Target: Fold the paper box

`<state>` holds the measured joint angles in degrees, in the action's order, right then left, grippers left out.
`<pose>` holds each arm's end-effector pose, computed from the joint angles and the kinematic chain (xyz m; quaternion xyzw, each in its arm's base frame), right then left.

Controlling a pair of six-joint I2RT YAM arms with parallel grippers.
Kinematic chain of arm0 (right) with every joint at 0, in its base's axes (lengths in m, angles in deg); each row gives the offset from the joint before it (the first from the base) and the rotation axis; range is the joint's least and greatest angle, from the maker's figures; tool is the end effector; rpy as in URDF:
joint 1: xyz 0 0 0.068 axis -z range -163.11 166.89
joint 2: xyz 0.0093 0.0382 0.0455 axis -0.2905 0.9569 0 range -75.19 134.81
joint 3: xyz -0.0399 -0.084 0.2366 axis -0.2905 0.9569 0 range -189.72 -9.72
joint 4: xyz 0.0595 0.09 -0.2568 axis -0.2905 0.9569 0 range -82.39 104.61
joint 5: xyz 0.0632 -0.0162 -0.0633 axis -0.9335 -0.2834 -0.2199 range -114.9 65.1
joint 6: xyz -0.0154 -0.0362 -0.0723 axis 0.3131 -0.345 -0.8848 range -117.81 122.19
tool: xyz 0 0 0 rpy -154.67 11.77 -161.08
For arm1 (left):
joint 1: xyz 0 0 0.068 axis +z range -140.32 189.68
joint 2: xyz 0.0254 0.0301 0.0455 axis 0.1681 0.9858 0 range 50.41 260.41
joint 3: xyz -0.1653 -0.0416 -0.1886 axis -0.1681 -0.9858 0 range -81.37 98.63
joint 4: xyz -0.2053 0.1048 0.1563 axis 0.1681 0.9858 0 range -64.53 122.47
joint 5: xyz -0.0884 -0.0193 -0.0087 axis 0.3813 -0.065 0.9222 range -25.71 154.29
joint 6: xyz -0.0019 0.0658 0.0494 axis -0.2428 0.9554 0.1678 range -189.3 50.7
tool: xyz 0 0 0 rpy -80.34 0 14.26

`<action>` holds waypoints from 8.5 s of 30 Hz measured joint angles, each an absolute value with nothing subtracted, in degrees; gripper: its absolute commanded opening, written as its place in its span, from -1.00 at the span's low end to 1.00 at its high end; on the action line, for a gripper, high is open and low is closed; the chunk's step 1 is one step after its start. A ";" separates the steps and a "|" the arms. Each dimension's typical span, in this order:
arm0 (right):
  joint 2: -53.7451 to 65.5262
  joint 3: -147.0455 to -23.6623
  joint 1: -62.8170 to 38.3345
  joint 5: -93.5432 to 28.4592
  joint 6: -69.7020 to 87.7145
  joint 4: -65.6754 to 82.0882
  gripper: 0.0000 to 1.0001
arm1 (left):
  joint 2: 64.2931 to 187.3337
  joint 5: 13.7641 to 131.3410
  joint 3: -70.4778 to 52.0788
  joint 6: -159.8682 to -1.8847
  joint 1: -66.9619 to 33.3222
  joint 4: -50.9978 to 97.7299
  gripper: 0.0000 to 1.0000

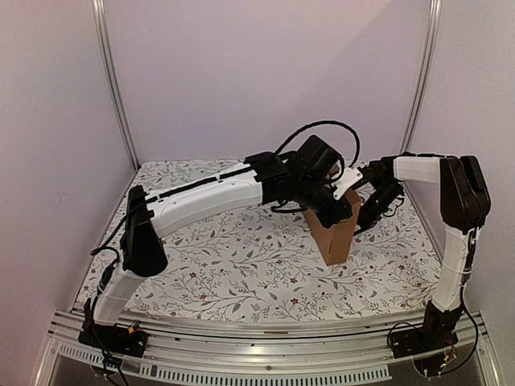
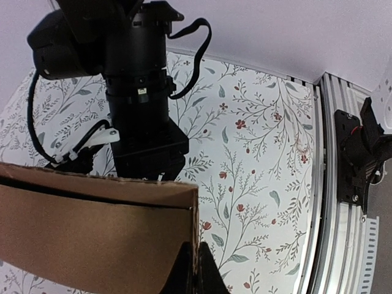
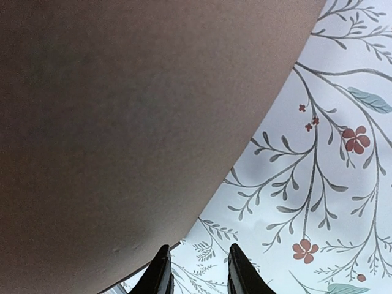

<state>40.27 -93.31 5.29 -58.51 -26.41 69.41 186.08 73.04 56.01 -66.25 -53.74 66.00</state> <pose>0.3562 0.1136 0.1131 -0.3201 0.9017 0.2903 0.0124 0.2450 -0.5137 0.2614 0.5204 0.7342 -0.2759 0.3377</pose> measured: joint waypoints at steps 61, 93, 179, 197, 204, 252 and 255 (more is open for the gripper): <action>25.36 -118.73 8.90 -64.25 -18.47 81.19 0.18 | 176.40 91.93 21.65 -64.81 -48.34 25.61 -0.96; 33.89 -127.45 -4.06 -49.39 -15.87 84.38 -0.51 | 174.54 87.78 13.46 -70.03 -48.36 13.72 -0.68; 36.60 -132.50 -8.74 -46.88 -40.37 84.34 -0.41 | 162.65 75.47 -3.57 -83.03 -26.35 11.69 0.33; 37.14 -135.45 -10.69 -38.18 -25.60 84.38 -0.47 | 147.68 66.03 -17.58 -85.88 -39.05 11.75 0.31; 39.72 -134.99 -11.58 -34.81 -22.82 84.21 -0.78 | 146.41 62.62 -19.63 -85.85 -39.75 13.66 0.31; 35.79 -131.21 -11.63 -37.44 -24.22 84.65 -0.94 | 162.74 75.23 7.25 -71.10 -29.04 29.74 -0.54; 35.79 -131.39 -11.63 -37.57 -24.03 84.62 -0.94 | 163.81 76.00 9.72 -71.17 -29.04 31.16 -0.66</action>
